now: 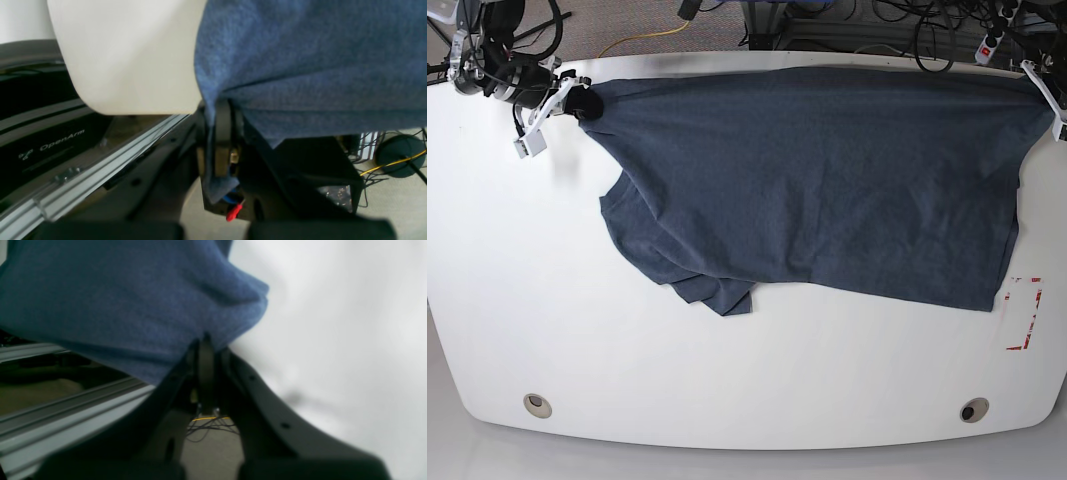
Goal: Fold the T-shirt properly
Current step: 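Lift the T-shirt again with both grippers, holding it stretched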
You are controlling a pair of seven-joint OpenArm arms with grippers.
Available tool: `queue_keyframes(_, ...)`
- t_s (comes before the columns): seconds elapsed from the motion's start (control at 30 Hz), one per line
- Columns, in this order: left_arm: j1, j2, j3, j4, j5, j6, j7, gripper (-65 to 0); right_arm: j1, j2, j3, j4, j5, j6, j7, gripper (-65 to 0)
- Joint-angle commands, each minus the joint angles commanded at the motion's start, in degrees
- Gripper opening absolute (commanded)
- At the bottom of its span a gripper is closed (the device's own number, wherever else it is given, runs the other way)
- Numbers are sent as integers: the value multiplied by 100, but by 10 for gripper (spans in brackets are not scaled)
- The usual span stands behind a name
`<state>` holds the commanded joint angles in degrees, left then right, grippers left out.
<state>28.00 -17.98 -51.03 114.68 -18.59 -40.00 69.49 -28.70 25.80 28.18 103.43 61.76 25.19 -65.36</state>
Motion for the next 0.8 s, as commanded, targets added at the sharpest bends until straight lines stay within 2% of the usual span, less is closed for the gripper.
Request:
queue_keyframes(0.13,-53,0,0,9,0,0,-9,-650,0,-105,0,88,-18,0,0,-650)
queue_keyframes(0.5,-1046,-79,0,-18,9,0,0,-650,-70,-404,0,79,-26,9,0,-650)
queue_keyframes(0.8,-1266,-123,35,-26,9,0,0,-650,149,-747,-26,79,-26,-35,9,-650)
